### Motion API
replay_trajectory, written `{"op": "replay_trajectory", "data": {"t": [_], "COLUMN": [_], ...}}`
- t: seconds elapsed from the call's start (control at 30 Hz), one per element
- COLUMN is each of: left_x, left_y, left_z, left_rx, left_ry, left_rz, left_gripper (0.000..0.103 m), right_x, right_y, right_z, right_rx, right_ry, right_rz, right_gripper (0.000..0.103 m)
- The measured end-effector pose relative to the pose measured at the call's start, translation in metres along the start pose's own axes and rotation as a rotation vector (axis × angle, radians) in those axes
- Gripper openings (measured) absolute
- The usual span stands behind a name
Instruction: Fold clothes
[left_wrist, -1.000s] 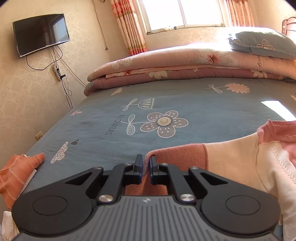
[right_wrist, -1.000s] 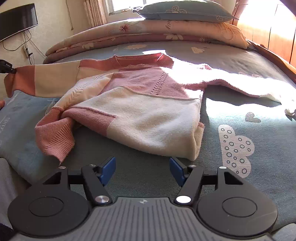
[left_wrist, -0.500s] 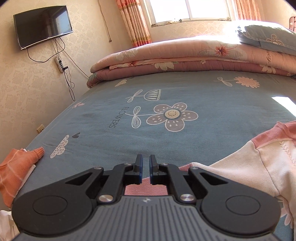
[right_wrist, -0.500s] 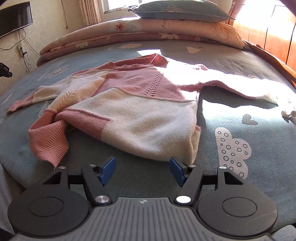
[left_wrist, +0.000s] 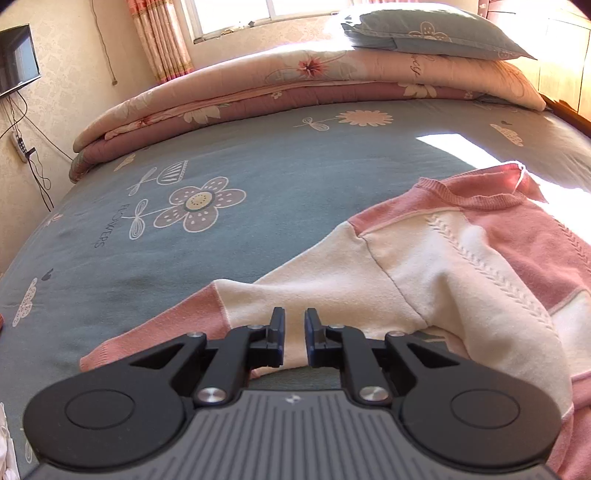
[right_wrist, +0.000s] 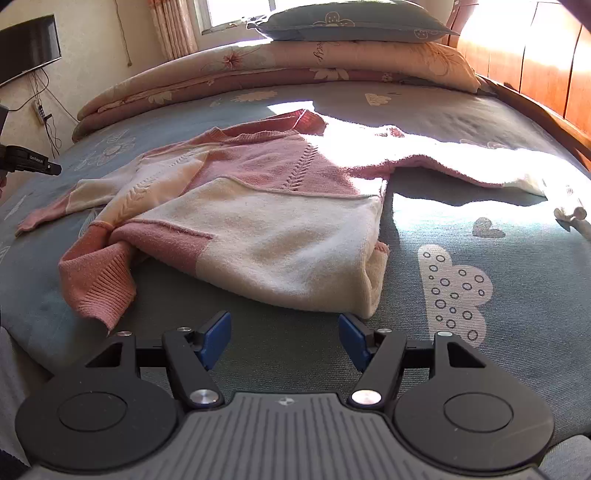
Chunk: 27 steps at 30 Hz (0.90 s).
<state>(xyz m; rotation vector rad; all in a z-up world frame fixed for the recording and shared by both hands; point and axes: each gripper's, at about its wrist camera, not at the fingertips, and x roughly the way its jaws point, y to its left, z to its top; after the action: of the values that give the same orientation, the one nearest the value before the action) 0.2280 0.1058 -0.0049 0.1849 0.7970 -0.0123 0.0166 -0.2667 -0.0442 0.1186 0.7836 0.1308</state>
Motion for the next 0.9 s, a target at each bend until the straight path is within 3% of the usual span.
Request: {"op": "replay_trajectory", "data": {"t": [0.13, 0.27, 0.47, 0.57, 0.7, 0.9], "left_x": [-0.014, -0.038, -0.064, -0.072, -0.085, -0.093], "left_y": [-0.039, -0.077, -0.118, -0.134, -0.152, -0.163], "left_z": [-0.018, -0.035, -0.065, -0.079, -0.092, -0.106], "left_rx": [0.063, 0.11, 0.074, 0.092, 0.123, 0.143], "left_ry": [0.017, -0.014, -0.061, -0.081, -0.119, -0.137], "left_rz": [-0.09, -0.176, -0.279, -0.287, -0.276, -0.246], "left_gripper": [0.023, 0.041, 0.056, 0.058, 0.069, 0.071], "right_x": [-0.005, -0.007, -0.009, -0.009, -0.009, -0.003], "right_y": [-0.006, -0.013, -0.019, -0.018, -0.015, -0.007], "right_z": [-0.003, -0.006, -0.012, -0.014, -0.013, -0.008], "right_rx": [0.009, 0.031, 0.051, 0.036, 0.007, -0.049], "right_ry": [-0.012, -0.018, -0.03, -0.032, -0.041, -0.048], "right_rz": [0.004, 0.005, 0.023, 0.03, 0.035, 0.023], "right_gripper": [0.069, 0.069, 0.069, 0.069, 0.069, 0.069]}}
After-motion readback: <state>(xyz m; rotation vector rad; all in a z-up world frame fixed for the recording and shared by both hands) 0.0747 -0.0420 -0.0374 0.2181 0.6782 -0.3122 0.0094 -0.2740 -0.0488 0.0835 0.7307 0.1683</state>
